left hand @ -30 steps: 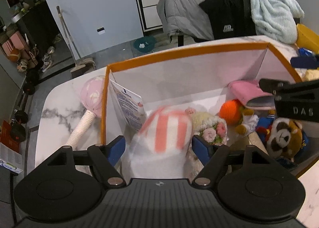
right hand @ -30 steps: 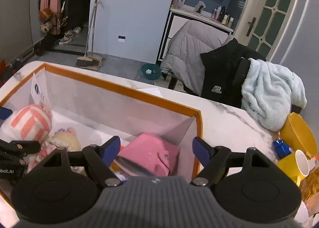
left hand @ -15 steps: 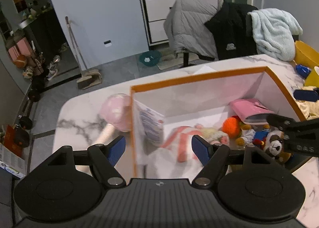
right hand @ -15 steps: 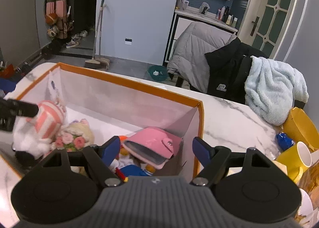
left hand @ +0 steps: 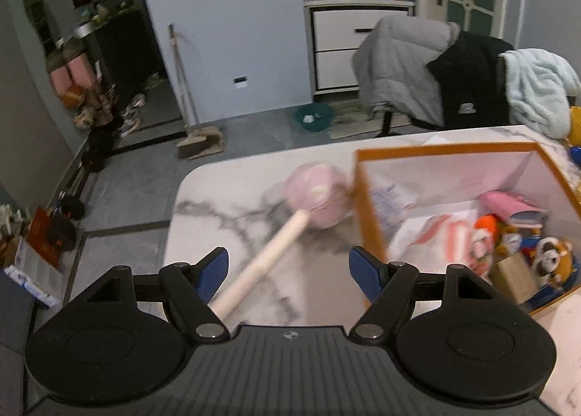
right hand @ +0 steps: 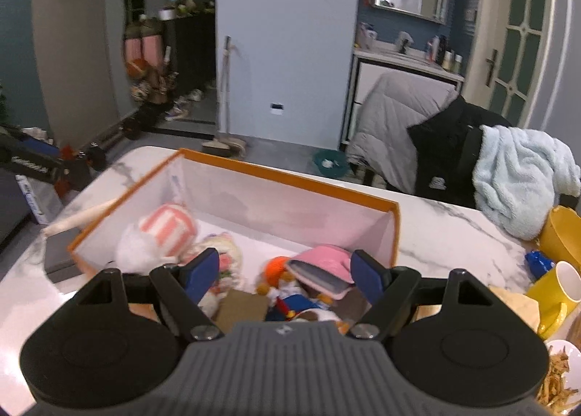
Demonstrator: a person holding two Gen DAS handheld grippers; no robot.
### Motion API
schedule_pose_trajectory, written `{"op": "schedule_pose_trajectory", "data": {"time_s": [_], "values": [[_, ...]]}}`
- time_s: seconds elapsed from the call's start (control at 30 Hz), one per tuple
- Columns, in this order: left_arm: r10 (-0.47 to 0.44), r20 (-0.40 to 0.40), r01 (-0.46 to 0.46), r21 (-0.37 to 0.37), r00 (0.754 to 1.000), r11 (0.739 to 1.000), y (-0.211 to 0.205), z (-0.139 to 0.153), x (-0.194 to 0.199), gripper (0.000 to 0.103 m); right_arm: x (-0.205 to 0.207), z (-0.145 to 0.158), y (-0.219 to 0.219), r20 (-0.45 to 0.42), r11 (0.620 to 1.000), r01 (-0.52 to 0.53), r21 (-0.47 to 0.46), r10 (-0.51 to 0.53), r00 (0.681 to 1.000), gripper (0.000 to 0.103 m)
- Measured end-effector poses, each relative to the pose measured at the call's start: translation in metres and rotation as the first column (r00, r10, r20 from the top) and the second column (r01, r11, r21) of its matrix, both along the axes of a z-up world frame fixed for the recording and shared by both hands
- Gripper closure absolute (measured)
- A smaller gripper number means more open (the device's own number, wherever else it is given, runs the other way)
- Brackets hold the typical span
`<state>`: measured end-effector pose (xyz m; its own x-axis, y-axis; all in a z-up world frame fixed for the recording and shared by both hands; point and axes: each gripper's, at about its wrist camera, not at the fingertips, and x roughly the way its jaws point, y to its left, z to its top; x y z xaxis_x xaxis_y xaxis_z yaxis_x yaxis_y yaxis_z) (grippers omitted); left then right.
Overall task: Organize objects
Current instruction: 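Move the left tool to the grey pad while the right tool moves to the yellow tape measure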
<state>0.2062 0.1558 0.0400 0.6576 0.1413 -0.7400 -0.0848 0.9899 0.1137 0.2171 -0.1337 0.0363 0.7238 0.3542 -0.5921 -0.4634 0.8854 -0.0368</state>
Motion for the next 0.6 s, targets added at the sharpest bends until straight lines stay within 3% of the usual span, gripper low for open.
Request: {"op": "schedule_pose_trajectory", "data": {"time_s": [0.17, 0.33, 0.6], "values": [[0.043, -0.017, -0.043, -0.035, 0.999, 0.998, 0.031, -0.018, -0.012, 0.017, -0.024, 0.001, 0.000, 0.010, 0.995, -0.077, 0.068, 0.077, 0.997, 0.022], [0.015, -0.016, -0.015, -0.033, 1.000, 0.999, 0.045, -0.034, -0.029, 0.017, -0.049, -0.004, 0.003, 0.021, 0.974, -0.189, 0.127, 0.188, 0.982, 0.022], [-0.047, -0.018, 0.046, -0.056, 0.999, 0.997, 0.059, -0.062, -0.045, 0.017, -0.078, -0.037, 0.011, -0.010, 0.960, -0.271, 0.072, 0.273, 0.962, 0.022]]}}
